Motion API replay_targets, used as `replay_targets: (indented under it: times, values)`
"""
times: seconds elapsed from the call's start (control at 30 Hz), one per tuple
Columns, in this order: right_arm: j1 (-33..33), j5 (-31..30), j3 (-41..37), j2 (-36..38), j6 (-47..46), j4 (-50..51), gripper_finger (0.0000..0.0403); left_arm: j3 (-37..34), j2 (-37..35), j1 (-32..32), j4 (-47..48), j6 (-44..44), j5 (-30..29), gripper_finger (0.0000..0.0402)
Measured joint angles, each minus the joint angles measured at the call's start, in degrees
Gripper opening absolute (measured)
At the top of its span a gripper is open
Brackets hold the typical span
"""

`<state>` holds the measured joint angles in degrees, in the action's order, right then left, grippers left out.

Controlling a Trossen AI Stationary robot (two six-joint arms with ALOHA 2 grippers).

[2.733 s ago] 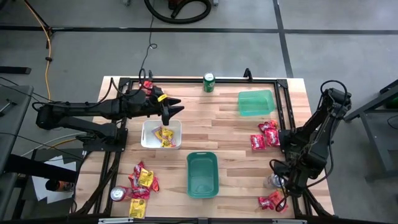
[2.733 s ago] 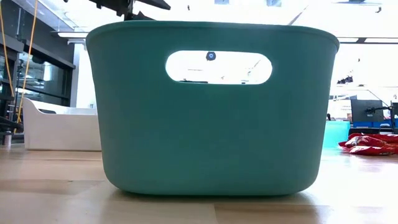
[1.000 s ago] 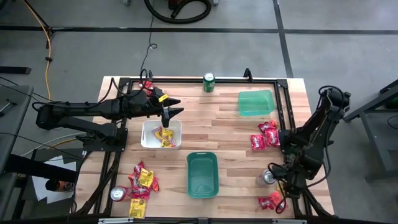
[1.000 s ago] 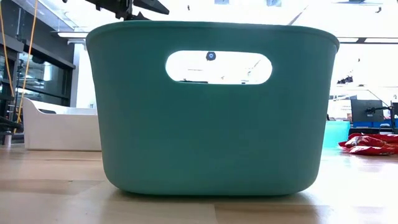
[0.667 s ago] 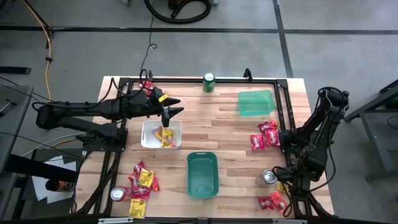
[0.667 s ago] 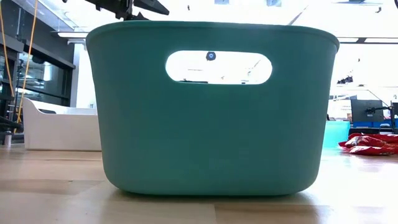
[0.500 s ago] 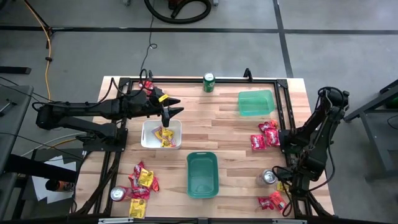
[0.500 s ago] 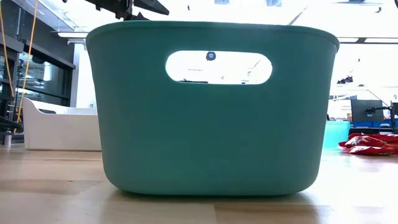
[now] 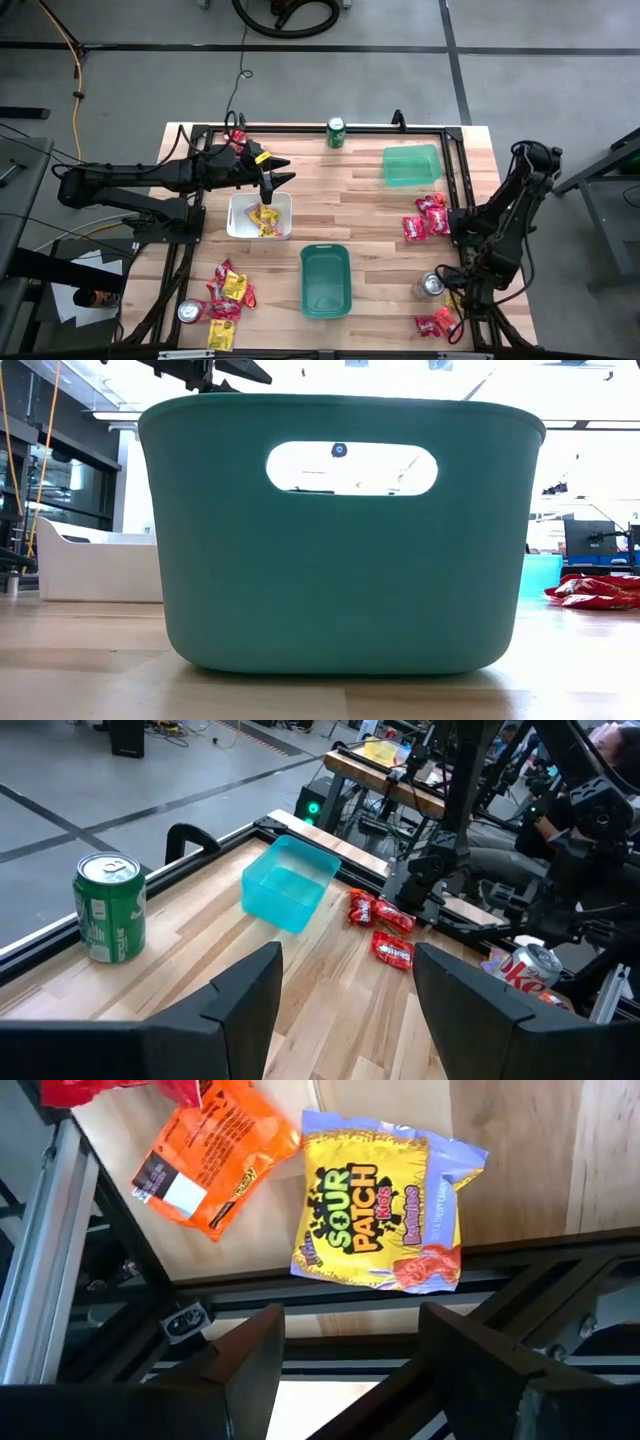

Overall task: Sort candy
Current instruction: Put the yellow candy pack into the white bin

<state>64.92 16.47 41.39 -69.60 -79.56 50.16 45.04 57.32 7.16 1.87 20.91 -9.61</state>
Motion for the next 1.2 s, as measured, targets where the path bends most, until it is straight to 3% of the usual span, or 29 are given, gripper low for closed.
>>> replay_targets:
  times: [0.43, 0.7, 1.2]
  values:
    - [-2.61, 0.69, 0.04, -2.74, 2.64, -0.63, 0.0228, 0.0, 0.0, 0.0, 0.02, -0.17, -0.02, 0.0214]
    - [-3.9, -2.39, -0.13, -2.96, 2.69, -3.17, 0.0228, 0.0, 0.0, -0.01, 0.02, -0.15, -0.02, 0.0213]
    - [-11.54, -4.07, -0.15, -2.96, 13.94, -5.12, 0.0228, 0.0, 0.0, 0.0, 0.02, -1.1, -0.04, 0.0213]
